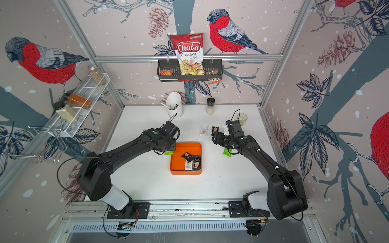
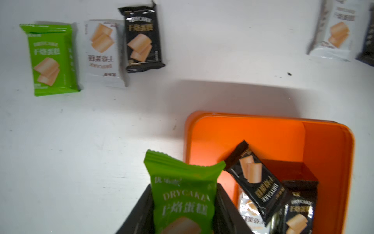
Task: Take the cookies out of the storage box
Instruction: Pick up the cookie from the storage box, then place the cookie at the center of the board.
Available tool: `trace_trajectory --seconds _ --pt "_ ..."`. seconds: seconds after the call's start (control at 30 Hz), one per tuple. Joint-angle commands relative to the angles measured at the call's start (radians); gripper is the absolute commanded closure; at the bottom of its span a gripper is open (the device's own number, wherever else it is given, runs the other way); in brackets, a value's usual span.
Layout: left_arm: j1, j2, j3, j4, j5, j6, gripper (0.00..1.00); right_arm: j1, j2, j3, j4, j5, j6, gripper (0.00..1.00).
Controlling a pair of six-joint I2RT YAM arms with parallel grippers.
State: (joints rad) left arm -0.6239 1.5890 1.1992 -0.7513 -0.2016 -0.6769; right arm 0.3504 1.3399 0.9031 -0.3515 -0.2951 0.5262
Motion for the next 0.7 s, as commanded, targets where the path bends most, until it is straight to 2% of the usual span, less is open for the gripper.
trace_trajectory --seconds 0.0,0.33,0.67 --pt "0.062 -0.026 -0.041 -0.003 0.014 0.081 0.64 0.008 0.015 0.017 0.028 0.042 0.032 0.34" --pt "0.27 -0.036 -0.195 0.15 0.052 0.221 0.65 0.015 0.079 0.059 0.043 0.066 0.062 0.34" --pt "0.347 0.036 -0.28 0.253 0.078 0.283 0.65 0.031 0.147 0.117 0.054 0.08 0.085 0.34"
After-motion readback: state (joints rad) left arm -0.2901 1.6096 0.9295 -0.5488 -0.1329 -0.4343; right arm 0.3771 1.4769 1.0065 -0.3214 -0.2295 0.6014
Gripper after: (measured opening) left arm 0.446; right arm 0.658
